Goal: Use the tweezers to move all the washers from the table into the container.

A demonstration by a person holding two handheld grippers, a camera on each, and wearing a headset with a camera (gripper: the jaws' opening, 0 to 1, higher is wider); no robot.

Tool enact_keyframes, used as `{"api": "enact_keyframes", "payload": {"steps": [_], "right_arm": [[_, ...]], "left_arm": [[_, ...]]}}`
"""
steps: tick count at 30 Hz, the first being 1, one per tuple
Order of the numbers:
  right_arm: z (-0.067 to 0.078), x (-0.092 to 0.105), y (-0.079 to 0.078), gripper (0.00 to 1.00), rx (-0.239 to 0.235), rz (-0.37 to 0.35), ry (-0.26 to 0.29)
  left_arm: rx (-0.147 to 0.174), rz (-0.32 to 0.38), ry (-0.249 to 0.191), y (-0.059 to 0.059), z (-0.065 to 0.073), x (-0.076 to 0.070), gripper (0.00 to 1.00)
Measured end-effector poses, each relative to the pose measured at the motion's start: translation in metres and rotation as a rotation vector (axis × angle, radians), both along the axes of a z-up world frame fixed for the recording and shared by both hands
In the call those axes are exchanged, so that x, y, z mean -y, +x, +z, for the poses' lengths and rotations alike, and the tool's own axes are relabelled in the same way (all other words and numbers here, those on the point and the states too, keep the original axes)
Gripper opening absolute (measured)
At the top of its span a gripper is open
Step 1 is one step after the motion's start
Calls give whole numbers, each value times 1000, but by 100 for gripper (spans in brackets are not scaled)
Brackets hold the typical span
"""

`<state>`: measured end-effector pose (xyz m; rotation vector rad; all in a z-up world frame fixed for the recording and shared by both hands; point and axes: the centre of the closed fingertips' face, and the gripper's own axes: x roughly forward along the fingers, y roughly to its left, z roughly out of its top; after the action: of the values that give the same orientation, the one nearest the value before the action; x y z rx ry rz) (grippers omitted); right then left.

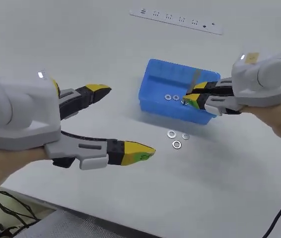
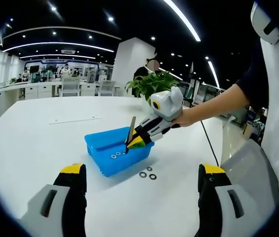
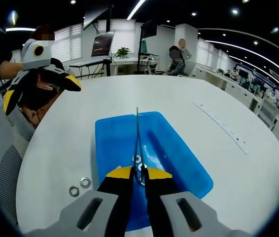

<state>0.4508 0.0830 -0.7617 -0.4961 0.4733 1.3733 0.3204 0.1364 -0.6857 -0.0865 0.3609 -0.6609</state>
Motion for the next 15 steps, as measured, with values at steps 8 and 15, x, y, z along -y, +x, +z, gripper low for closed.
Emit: {"api": "enact_keyframes", "payload": {"steps": [8,15], "right_arm": [[1,2,0,11,-19,-16,13],[5,2,2,11,-25,-33,34]], "left_arm": [[2,7,-1,-1,0,-1,99],[5,10,-1,-1,0,-1,99]]}}
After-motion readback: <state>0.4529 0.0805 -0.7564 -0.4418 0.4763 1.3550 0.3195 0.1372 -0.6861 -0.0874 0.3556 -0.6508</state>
